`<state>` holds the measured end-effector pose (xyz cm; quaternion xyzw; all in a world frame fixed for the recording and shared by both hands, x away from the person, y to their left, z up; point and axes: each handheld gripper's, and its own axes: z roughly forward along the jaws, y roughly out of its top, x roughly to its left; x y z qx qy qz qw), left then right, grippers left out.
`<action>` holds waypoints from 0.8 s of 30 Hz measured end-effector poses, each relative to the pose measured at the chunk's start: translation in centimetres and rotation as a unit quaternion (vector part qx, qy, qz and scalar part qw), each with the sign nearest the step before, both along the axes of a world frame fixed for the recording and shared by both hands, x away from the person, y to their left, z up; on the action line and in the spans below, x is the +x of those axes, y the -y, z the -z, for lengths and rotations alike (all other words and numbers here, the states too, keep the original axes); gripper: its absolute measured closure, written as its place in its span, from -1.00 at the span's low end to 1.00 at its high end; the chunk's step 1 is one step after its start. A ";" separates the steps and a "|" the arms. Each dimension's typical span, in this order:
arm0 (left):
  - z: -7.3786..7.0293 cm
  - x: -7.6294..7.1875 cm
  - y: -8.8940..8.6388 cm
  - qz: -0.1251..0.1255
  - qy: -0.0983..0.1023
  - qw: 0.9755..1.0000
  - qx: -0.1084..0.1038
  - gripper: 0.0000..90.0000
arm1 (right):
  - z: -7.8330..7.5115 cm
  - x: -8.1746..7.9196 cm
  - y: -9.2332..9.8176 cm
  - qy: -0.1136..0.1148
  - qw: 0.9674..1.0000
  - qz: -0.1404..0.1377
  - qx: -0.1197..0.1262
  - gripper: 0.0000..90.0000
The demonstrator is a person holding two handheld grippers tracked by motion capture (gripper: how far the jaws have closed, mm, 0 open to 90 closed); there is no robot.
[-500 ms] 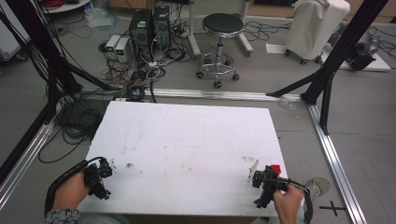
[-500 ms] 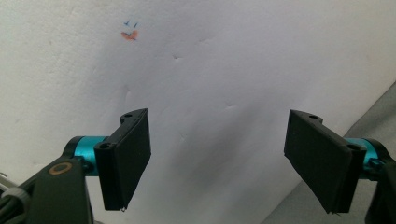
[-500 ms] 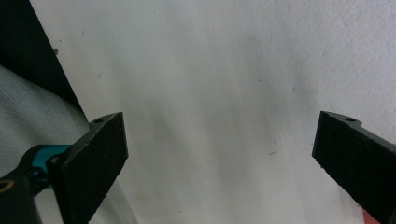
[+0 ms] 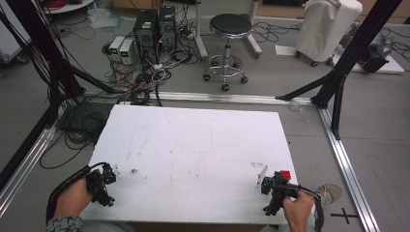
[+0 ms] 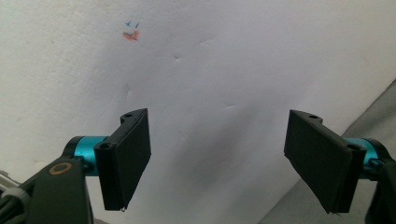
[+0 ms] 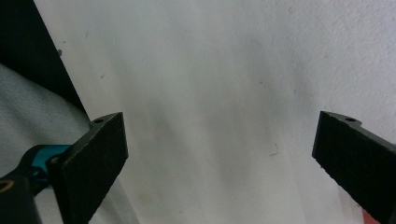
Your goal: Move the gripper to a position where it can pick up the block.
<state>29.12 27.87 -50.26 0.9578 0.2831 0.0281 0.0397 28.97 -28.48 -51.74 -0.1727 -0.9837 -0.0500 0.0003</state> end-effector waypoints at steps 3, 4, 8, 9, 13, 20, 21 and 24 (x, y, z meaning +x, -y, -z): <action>0.1 0.1 0.1 0.000 0.002 1.000 -0.001 -0.49 | 0.0 0.0 0.1 0.001 1.000 0.001 -0.001 -0.94; 0.1 0.1 0.1 0.000 0.002 1.000 -0.001 -0.49 | 0.0 0.0 0.1 0.001 1.000 0.001 -0.001 -0.94; 0.0 0.0 0.1 0.002 0.001 1.000 0.001 -0.49 | 0.0 0.0 0.1 -0.001 1.000 0.001 -0.001 -0.94; 0.0 0.0 0.1 0.000 0.001 1.000 -0.001 -0.49 | 0.0 0.0 0.0 -0.001 1.000 -0.001 0.000 -0.94; 0.0 0.0 0.1 -0.001 0.001 1.000 -0.002 -0.49 | 0.0 0.0 0.0 -0.002 1.000 -0.001 0.001 -0.94; 0.0 0.0 0.1 -0.001 0.001 1.000 -0.003 -0.49 | -0.1 0.0 0.0 -0.003 1.000 -0.001 0.001 -0.94; 0.0 0.0 0.1 -0.002 0.003 1.000 -0.004 -0.49 | 0.0 0.0 0.0 -0.003 1.000 -0.003 0.001 -0.94; 0.0 0.0 0.1 -0.002 0.002 1.000 -0.005 -0.49 | 0.0 0.1 0.1 -0.004 1.000 -0.008 0.001 -0.94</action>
